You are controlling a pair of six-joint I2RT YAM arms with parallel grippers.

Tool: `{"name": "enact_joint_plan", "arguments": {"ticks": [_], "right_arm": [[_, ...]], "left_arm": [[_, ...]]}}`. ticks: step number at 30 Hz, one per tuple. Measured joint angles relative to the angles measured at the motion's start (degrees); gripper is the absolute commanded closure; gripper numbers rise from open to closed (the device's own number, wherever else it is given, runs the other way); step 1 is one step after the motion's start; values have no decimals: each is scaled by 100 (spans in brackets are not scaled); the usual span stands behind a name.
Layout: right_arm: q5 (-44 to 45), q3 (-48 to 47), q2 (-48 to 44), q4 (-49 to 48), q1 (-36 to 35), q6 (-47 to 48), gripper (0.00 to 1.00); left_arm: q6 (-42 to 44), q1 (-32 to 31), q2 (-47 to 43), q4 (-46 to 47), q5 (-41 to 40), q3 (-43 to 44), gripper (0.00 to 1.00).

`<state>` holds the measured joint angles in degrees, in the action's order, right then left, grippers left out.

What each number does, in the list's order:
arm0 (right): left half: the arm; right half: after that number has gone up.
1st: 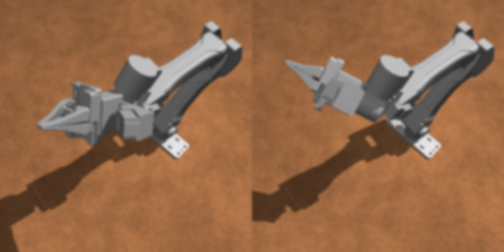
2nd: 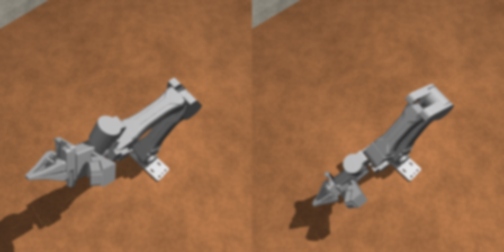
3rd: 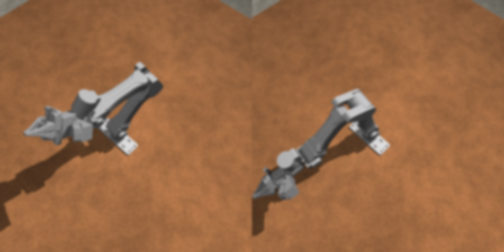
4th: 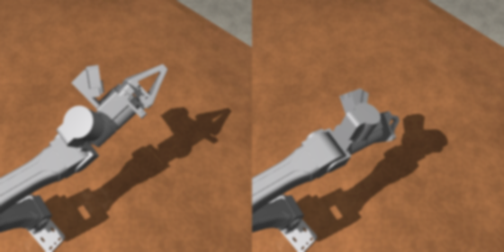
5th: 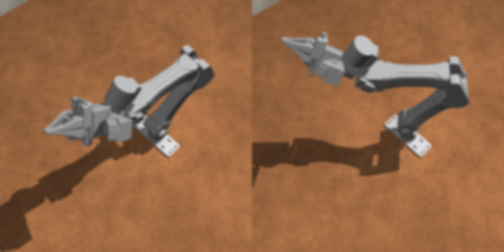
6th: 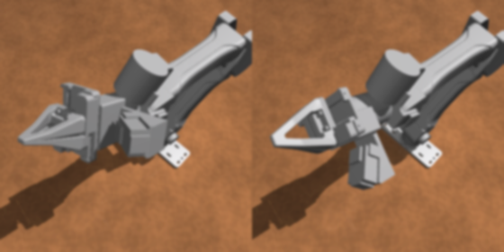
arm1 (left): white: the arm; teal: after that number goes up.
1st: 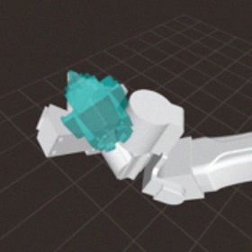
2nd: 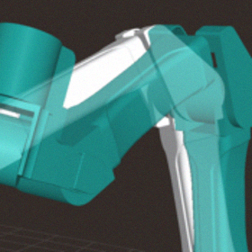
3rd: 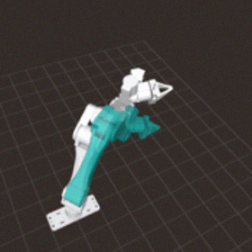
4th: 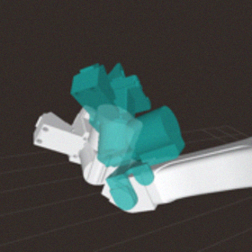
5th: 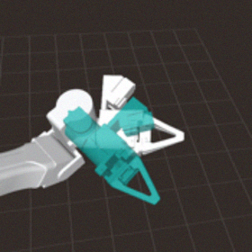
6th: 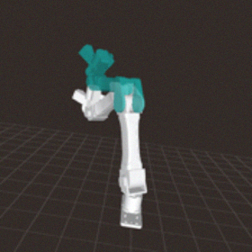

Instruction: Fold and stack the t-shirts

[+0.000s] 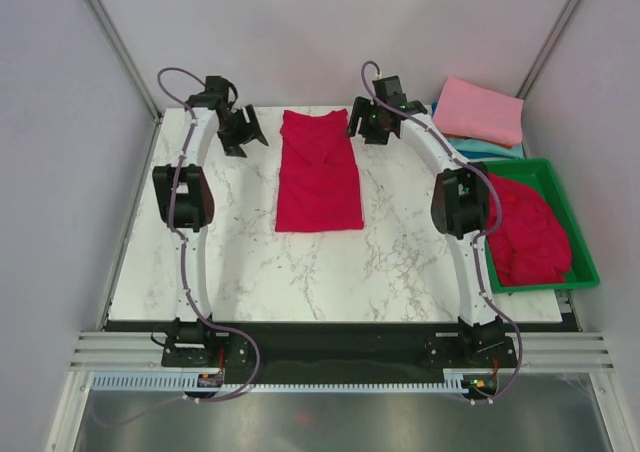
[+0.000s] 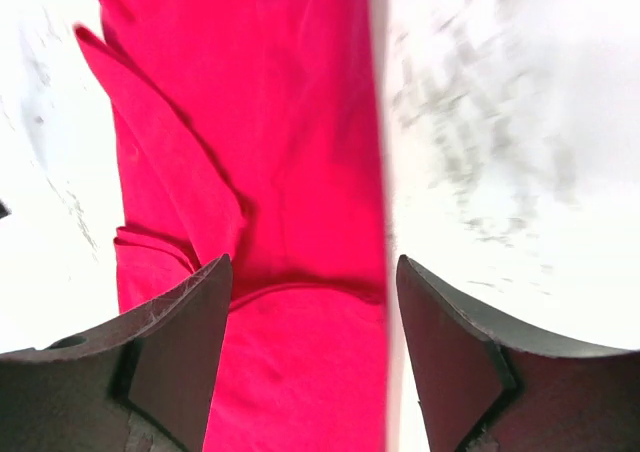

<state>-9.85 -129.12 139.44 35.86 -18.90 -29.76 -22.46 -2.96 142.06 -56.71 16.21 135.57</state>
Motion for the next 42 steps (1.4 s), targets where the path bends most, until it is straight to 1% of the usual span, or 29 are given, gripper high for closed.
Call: {"name": "enact_joint_plan", "arguments": {"ticks": [2, 3, 5, 8, 11, 12, 16, 19, 21, 22, 26, 27, 28, 30, 31, 32, 33, 34, 37, 40, 42], "right_arm": [[24, 181, -310, -37, 131, 111, 25], [26, 348, -496, -26, 177, 142, 25], [15, 1215, -1165, -251, 240, 212, 26], [-114, 2826, -2280, -614, 203, 214, 27], [-289, 4284, -3145, -999, 39, 160, 26], [-352, 4780, -3386, -1084, -63, 122, 26], [-518, 5993, -3731, -1460, -389, -28, 29], [-675, 6728, -3764, -1832, -544, -210, 32], [-776, 7027, -3762, -1987, -544, -348, 36], [-791, 7062, -3779, -2085, -531, -374, 40], [-822, 7147, -3724, -2485, -511, -498, 48], [-826, 7191, -3718, -2564, -518, -529, 51], [-833, 7243, -3716, -2647, -525, -557, 61], [-852, 7333, -3689, -2809, -527, -612, 69], [-863, 7372, -3663, -2876, -527, -647, 75], [-905, 7403, -3641, -2949, -527, -662, 77], [-935, 7429, -3626, -3008, -525, -680, 83], [-944, 7449, -3620, -3056, -525, -682, 87], [-964, 7490, -3589, -3161, -527, -693, 92], [-1014, 7495, -3545, -3268, -527, -695, 94], [-1054, 7508, -3521, -3353, -527, -695, 96]], "left_arm": [[0, 201, -203, -11, -4, -74, 20], [0, 297, -391, 35, -15, -264, 20], [0, 396, -868, 46, -20, -800, 21], [-7, 339, -1781, 271, 9, -1965, 21], [-92, 190, -2918, 785, 210, -3563, 21], [-164, 140, -3329, 1150, 328, -4232, 21], [-505, 59, -4312, 1899, 675, -6037, 21], [-695, 59, -4564, 2441, 697, -6885, 22], [-798, 57, -4597, 2715, 688, -7285, 22], [-841, 55, -4597, 2806, 686, -7431, 22], [-984, -22, -4690, 3110, 645, -7825, 22], [-1014, -63, -4743, 3198, 634, -7903, 22], [-1043, -103, -4789, 3254, 632, -7965, 22], [-1113, -199, -4913, 3418, 610, -8122, 23], [-1143, -238, -4962, 3493, 599, -8185, 23], [-1167, -280, -5003, 3589, 590, -8255, 23], [-1198, -308, -5023, 3641, 588, -8310, 23], [-1215, -323, -5029, 3685, 581, -8347, 25], [-1263, -417, -5029, 3762, 503, -8441, 27], [-1292, -568, -5029, 3834, 435, -8491, 28], [-1329, -678, -5027, 3958, 380, -8566, 32]]}}
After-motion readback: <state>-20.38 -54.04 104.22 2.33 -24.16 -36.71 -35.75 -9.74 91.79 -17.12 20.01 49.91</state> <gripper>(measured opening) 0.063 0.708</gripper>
